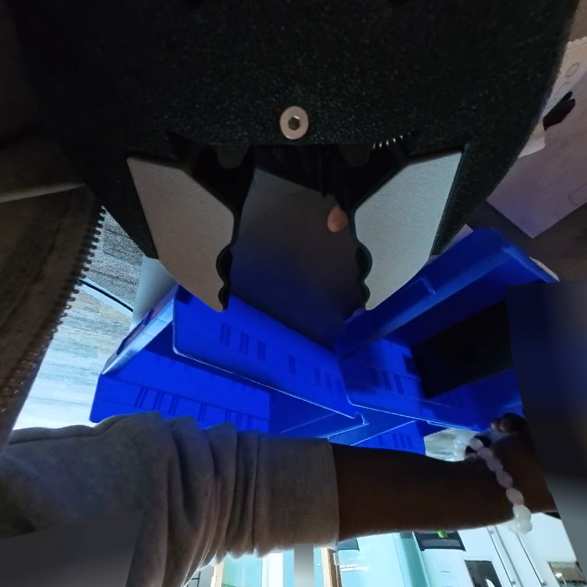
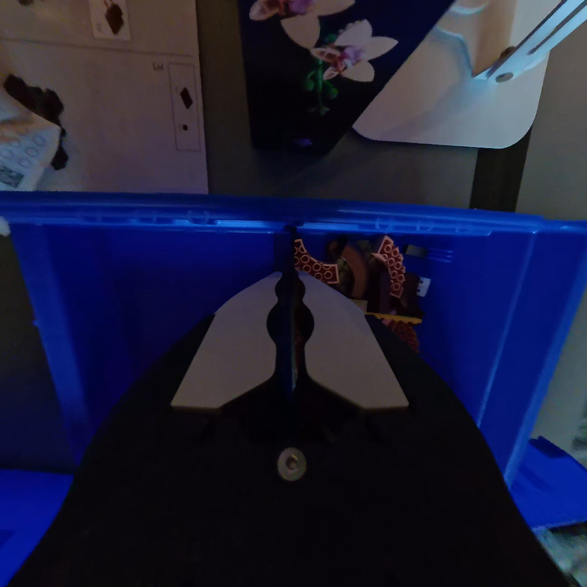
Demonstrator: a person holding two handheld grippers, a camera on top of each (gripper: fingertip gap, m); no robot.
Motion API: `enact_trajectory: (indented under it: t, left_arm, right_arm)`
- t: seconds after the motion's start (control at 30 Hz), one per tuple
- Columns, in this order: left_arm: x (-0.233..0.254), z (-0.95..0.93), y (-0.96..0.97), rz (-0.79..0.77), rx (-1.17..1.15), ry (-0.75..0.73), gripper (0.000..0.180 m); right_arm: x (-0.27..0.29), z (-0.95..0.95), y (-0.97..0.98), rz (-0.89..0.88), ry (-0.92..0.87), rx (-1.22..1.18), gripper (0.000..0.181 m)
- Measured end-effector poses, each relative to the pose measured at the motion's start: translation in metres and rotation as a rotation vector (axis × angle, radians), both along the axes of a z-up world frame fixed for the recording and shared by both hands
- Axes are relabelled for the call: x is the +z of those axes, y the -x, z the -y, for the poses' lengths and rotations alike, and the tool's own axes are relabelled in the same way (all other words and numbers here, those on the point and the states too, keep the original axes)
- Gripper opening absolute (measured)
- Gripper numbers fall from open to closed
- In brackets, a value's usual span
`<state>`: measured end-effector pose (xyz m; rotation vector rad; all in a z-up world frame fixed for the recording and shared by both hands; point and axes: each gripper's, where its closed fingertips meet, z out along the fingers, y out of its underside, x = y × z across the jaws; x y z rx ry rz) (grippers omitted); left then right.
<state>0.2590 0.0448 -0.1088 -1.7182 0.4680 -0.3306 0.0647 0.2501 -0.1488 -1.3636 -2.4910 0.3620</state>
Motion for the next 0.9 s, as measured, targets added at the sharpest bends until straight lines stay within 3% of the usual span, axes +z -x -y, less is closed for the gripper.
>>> enact_trajectory:
  t: [0.3, 0.9]
  left_arm:
    - [0.0, 0.0, 0.001, 0.007, -0.003, 0.001, 0.076]
    - [-0.002, 0.001, 0.008, 0.042, 0.01, 0.003, 0.076]
  right_arm:
    - [0.011, -0.002, 0.003, -0.063, 0.06, -0.047, 0.002]
    - [-0.01, 0.0, 0.011, 0.087, 0.053, -0.147, 0.002]
